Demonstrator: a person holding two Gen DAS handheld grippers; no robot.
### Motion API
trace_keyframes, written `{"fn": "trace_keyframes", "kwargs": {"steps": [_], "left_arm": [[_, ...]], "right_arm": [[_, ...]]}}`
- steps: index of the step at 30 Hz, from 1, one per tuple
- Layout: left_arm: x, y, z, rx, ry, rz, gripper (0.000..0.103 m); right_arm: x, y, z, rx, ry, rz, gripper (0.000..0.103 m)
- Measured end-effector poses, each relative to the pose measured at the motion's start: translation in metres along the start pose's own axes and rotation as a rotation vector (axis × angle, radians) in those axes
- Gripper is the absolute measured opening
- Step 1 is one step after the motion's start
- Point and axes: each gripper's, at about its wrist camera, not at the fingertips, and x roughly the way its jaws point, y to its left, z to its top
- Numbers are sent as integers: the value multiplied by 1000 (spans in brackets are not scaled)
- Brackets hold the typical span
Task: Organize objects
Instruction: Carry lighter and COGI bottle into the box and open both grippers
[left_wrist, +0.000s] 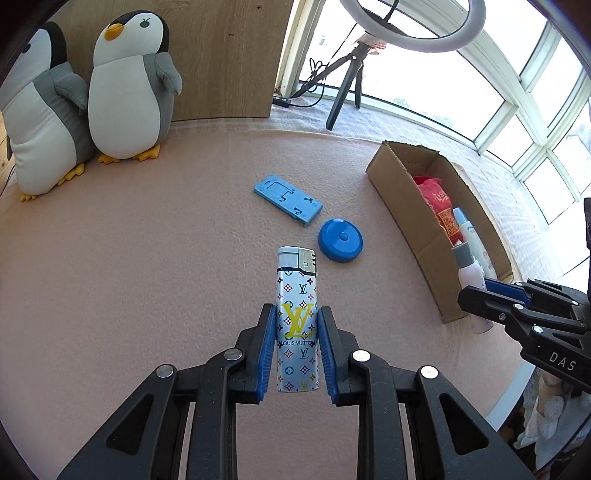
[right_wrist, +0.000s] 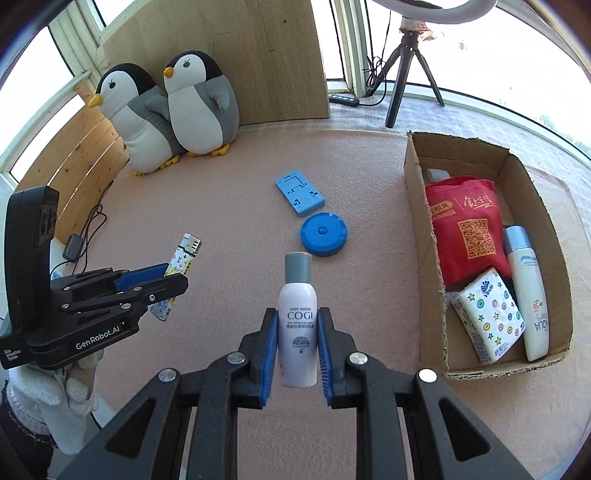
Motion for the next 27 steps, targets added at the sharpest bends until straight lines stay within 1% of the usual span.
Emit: {"fn": "trace_keyframes", "kwargs": {"steps": [7,11,15,18,21,27], "left_arm": [[15,-79,37,78,-23,-72,24],[32,-126,45,123,-8,-125,24],[49,-162,47,152,19,-166,24],[60,-184,47,169,37,-187,24],[68,-201,45,183,54,-195,24],[77,-210,44,191,74,-204,24]], "right_arm": [[-26,-79,15,67,-55,-72,19],[-31,-116,23,96,-69,-102,19],[-30,-147,31,127,-67,-102,19],[-25,-164,37,136,-64,-117,19],[-19,-178,43,149,-57,-105,19],[-13,-193,51,149,-52,-112,19]]}}
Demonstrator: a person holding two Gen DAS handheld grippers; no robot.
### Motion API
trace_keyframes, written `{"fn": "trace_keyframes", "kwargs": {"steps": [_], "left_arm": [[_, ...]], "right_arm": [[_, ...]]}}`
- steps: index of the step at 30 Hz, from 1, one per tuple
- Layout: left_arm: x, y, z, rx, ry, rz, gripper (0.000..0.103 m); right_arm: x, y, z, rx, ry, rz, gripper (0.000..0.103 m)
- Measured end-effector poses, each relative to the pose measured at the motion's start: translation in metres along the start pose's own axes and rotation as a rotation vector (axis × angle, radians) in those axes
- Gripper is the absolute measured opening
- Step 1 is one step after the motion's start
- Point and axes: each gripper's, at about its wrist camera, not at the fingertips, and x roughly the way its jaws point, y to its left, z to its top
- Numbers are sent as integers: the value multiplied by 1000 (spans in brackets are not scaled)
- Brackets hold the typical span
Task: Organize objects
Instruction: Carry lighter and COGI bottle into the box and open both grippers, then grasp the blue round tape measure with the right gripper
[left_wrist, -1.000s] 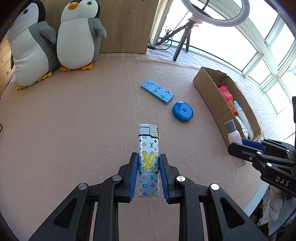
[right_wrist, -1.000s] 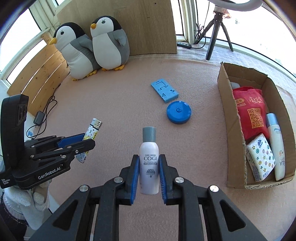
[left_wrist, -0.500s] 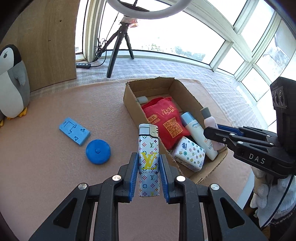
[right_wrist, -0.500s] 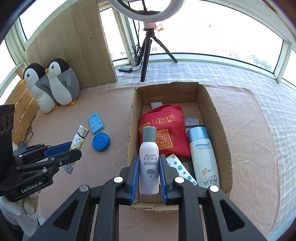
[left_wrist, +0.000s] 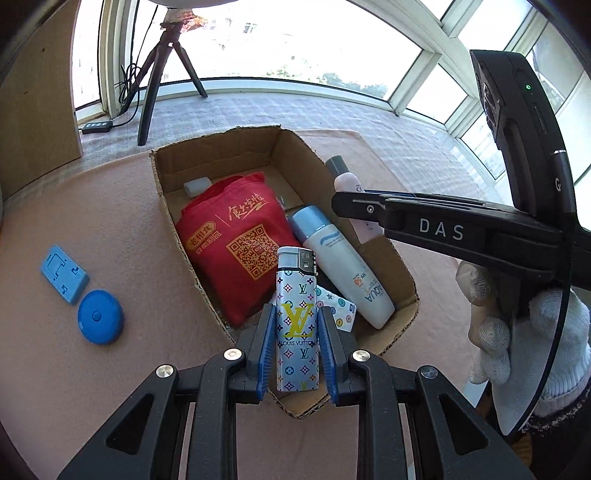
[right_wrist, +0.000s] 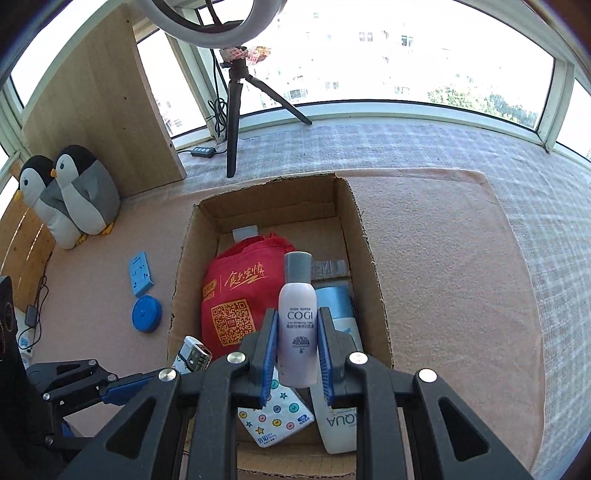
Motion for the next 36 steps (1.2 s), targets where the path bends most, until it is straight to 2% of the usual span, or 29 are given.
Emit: {"fn": "trace_keyframes", "kwargs": {"steps": [2,4,6,7,9,16,22,28,36], "left_arm": [[2,-2,1,6,5,-4,25],[2,-2,2,6,11,-4,32],[1,-1,2,-3,5,-6,55],[-1,0,2,-5,-2,-5,57],[-4,2,1,-3,-6,-3,57],[-15,18,-7,-12,-14,18,57],[-34,50,-19,-51,-28,59,57],[-55,91,-37,-88,-36,127,57],[-75,146,-60,-172,-48,178,57]], "right_arm": [[2,-2,2,-3,1,-1,19],[3,-4,3,-2,5,-4,19],[3,-6,4,1,-2,-13,21],[2,-6,4,7,-3,-16,28],[1,-7,4,14,-12,-5,37],[-4,-1,2,30,-13,11,37],[-10,14,-4,43,-17,43,37],[-14,45,-12,23,-19,85,37],[-7,101,-18,-35,8,160,37]]}}
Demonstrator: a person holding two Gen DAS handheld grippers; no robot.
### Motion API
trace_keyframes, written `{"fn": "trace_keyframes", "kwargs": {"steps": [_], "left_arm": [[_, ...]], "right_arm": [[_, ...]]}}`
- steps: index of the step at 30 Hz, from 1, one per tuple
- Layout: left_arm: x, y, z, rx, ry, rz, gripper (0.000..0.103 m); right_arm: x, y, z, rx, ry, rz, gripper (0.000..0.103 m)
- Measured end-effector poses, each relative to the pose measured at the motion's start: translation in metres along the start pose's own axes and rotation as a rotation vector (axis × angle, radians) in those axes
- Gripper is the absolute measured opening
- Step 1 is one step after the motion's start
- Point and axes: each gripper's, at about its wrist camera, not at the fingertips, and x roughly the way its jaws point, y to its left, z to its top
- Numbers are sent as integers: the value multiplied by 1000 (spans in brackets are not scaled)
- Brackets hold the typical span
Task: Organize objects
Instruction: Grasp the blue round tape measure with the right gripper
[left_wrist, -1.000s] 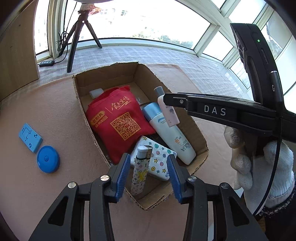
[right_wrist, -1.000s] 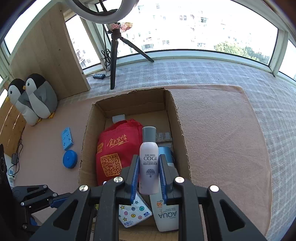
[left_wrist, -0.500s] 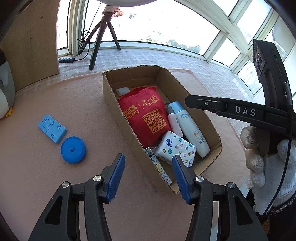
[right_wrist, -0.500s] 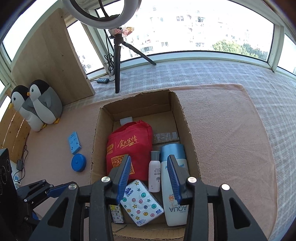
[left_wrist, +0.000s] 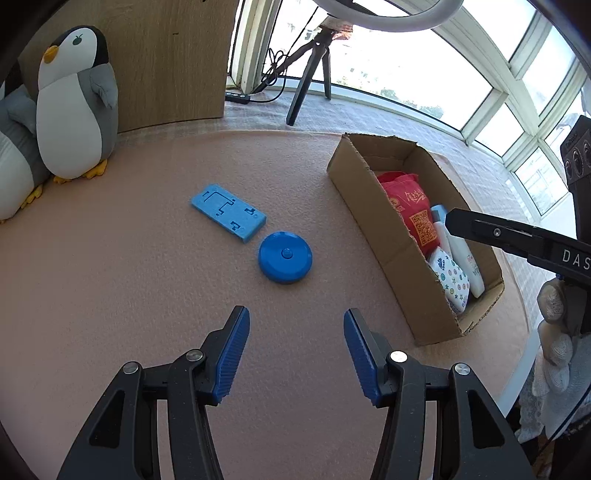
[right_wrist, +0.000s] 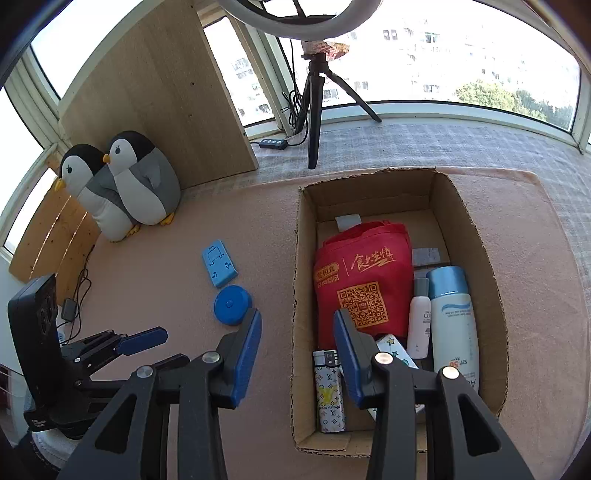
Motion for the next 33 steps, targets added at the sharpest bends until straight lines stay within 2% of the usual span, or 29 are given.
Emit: {"fn": "trace_keyframes", "kwargs": {"steps": [8,16,20,24,33], "left_arm": [[5,29,-1,-22,-8,21,56],[26,34,8,-31,2,-15,56],[38,36,13,-55,14,-49,55],[48,39,17,-78,22,-78,49],[68,39,23,-67,48,-115,43]], "right_arm": [[36,48,7,-59,73,33,37],[83,70,18,-68,178,33,37],[106,71,21,-59,226,10,37],[124,63,24,-19,264,-5,37],[146,54,28,14,301,-29,37]]}}
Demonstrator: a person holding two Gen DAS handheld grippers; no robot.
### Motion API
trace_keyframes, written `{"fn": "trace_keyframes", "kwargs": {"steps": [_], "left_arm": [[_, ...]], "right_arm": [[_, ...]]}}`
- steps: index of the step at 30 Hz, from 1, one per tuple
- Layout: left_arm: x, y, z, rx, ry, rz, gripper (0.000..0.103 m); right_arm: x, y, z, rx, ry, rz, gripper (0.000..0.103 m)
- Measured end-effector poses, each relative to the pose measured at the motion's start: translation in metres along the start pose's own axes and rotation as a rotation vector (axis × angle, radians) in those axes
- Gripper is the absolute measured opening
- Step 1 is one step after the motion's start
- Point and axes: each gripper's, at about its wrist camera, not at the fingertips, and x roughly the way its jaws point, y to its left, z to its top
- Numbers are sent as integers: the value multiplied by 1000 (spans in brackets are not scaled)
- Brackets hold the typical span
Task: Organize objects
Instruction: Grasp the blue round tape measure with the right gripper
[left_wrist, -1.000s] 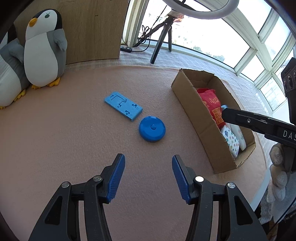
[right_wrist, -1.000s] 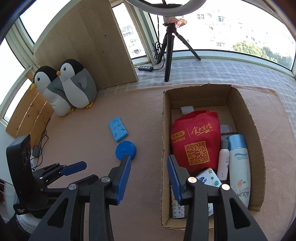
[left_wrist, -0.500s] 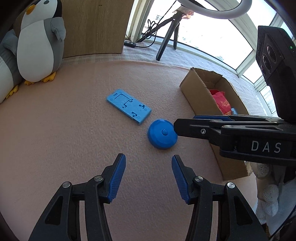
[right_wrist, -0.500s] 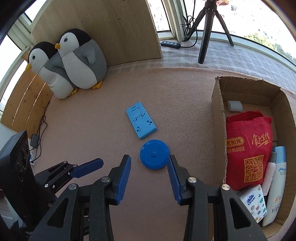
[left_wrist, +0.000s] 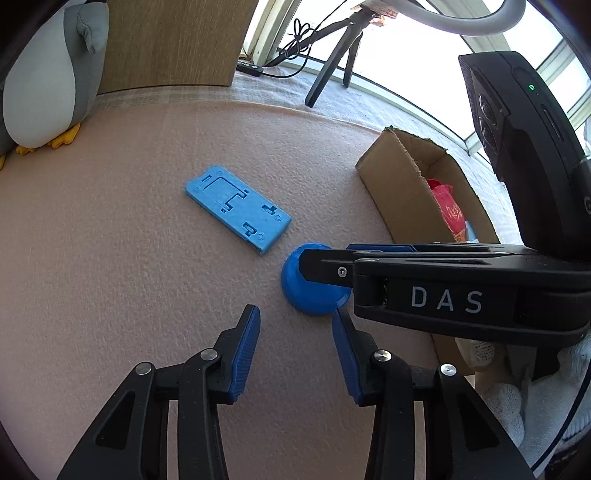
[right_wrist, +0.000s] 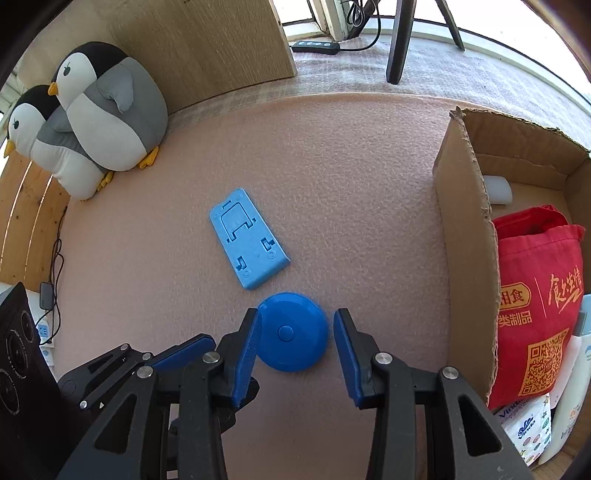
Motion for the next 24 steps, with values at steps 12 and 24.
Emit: {"fn": "trace_keyframes", "kwargs": {"steps": [12,24], "left_arm": [[14,2,6,4,21,-35,36],[2,-6,-2,38,7,-13,35]], "right_arm": [[8,-2,-2,34,28,62,34],[-2,0,-24,89,-6,106,30]]}}
